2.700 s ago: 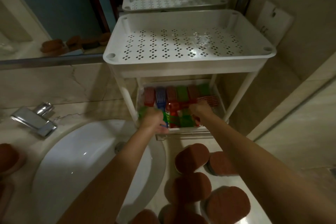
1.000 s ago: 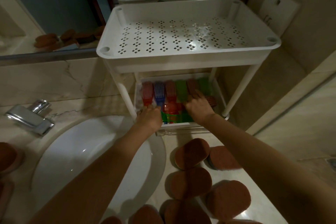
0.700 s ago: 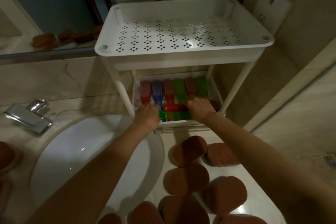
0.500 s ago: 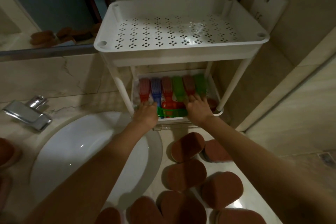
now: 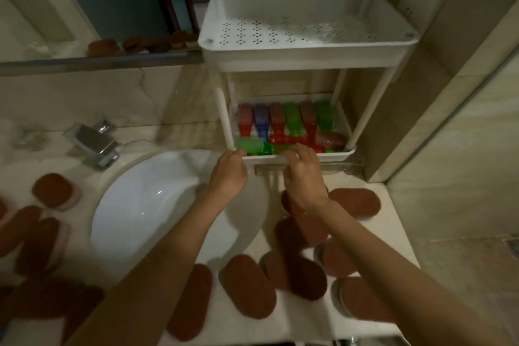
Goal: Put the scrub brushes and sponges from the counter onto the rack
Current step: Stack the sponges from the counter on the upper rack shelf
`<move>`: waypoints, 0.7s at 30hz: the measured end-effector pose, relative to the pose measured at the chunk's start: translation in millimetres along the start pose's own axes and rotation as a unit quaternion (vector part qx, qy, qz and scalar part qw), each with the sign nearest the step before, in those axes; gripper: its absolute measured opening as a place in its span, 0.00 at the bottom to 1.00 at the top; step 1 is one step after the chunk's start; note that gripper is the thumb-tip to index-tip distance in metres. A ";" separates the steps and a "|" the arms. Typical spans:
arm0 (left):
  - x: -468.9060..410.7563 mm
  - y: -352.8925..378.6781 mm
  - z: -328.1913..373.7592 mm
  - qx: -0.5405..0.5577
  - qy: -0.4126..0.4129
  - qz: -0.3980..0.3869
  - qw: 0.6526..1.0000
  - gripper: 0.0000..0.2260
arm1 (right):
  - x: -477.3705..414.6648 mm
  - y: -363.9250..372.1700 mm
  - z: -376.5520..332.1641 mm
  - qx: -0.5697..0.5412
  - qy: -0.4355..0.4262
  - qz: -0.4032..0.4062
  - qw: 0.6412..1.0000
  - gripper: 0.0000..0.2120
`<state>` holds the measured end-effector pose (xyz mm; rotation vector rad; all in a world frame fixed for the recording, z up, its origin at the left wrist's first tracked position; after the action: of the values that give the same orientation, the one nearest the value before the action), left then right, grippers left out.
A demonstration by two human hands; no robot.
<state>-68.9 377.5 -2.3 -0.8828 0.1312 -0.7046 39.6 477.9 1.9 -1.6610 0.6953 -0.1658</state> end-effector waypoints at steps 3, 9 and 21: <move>34.4 -12.7 -31.9 0.008 -0.045 0.012 0.999 0.17 | 39.7 2.5 -35.5 -0.060 0.000 -0.035 0.998 0.19; 122.1 -8.4 -112.9 -0.001 -0.133 -0.050 0.990 0.19 | 124.0 31.0 -87.3 -0.022 0.064 -0.237 0.969 0.18; 190.7 10.1 -157.5 -0.075 -0.169 -0.094 0.978 0.31 | 184.8 44.8 -112.6 0.103 0.134 -0.274 0.947 0.22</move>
<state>22.7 160.2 -77.8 -1.1582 -0.2079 -0.7157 119.4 282.9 -64.6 -1.6076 0.3791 -0.8468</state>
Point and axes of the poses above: each hand's wrist, its own x-axis away from the middle knuckle, its own y-axis out of the palm, z = x × y, the point moved 7 cm from there along -x, towards the middle knuckle, and after that the axes turned 11 degrees about x, right-handed, at the moved point
